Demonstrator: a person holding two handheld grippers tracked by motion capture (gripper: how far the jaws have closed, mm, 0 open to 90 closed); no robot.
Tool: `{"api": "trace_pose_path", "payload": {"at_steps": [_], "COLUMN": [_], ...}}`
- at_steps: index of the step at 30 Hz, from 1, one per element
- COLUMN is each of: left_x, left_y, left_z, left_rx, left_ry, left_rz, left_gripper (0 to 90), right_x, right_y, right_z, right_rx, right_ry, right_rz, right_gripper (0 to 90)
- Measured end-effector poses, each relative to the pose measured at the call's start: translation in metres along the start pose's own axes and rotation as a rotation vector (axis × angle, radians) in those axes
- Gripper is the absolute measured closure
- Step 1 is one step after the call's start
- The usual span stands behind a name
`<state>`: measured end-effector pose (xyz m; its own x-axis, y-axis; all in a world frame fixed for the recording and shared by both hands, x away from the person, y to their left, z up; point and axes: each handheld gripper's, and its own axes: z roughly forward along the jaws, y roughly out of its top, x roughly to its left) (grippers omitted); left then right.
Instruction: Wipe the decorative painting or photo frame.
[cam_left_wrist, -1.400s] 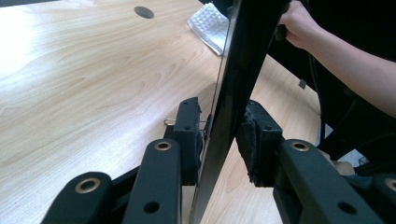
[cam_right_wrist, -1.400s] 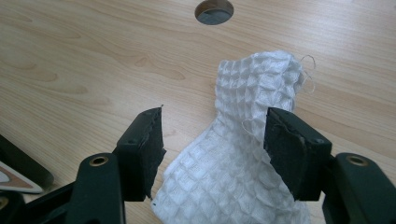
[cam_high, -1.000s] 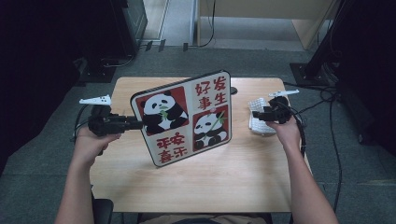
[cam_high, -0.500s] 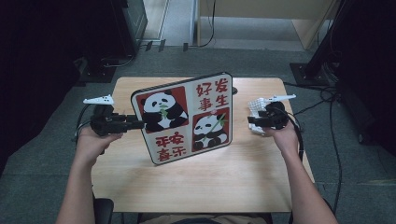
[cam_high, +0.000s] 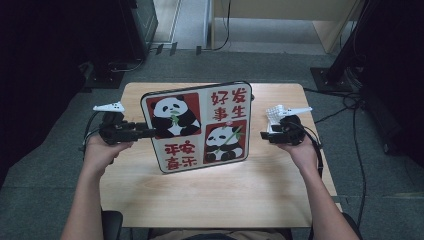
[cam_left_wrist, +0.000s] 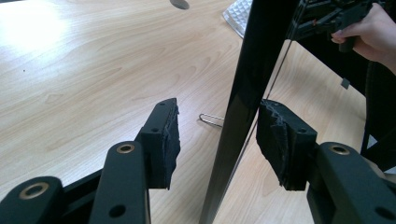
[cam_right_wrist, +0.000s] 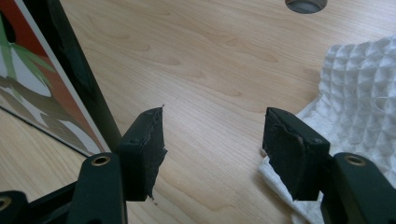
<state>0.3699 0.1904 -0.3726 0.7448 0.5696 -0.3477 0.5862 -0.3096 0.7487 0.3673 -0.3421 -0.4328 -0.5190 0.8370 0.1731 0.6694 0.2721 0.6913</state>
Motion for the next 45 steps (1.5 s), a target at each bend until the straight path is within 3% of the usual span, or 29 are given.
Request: {"api": "trace_pose_path", "payload": {"at_steps": [13,18,23,29,32,41,45], "left_x": [0.007,0.007,0.007,0.01,0.013,0.025,0.031], "left_y": [-0.002,-0.003,-0.005,-0.009,-0.013,-0.021,-0.027], "left_z": [0.004,0.004,-0.003,-0.012,-0.017,-0.02,-0.017], "left_rx": [0.002,0.003,-0.022,-0.015,-0.016,-0.003,-0.004], "left_ry": [0.026,0.038,0.045,0.048,0.066,0.109,0.149], "left_rz": [-0.02,-0.003,0.001,0.019,0.027,0.002,-0.008], "left_gripper": [47.2,46.7,43.1,37.9,36.9,33.8,33.7], "right_x": [0.006,0.004,0.004,0.002,0.001,0.001,0.0], "right_y": [-0.005,-0.006,-0.006,-0.007,-0.007,-0.008,-0.008], "right_z": [0.0,0.001,0.001,0.001,0.001,0.004,0.006], "right_rx": [0.007,0.007,0.006,0.009,0.006,0.016,0.018], "right_ry": [0.006,0.0,0.005,0.001,-0.004,0.0,0.002], "right_rz": [-0.015,-0.015,-0.017,-0.019,-0.022,-0.035,-0.043], "right_gripper": [38.6,38.6,38.7,38.7,39.8,40.2,40.2]}}
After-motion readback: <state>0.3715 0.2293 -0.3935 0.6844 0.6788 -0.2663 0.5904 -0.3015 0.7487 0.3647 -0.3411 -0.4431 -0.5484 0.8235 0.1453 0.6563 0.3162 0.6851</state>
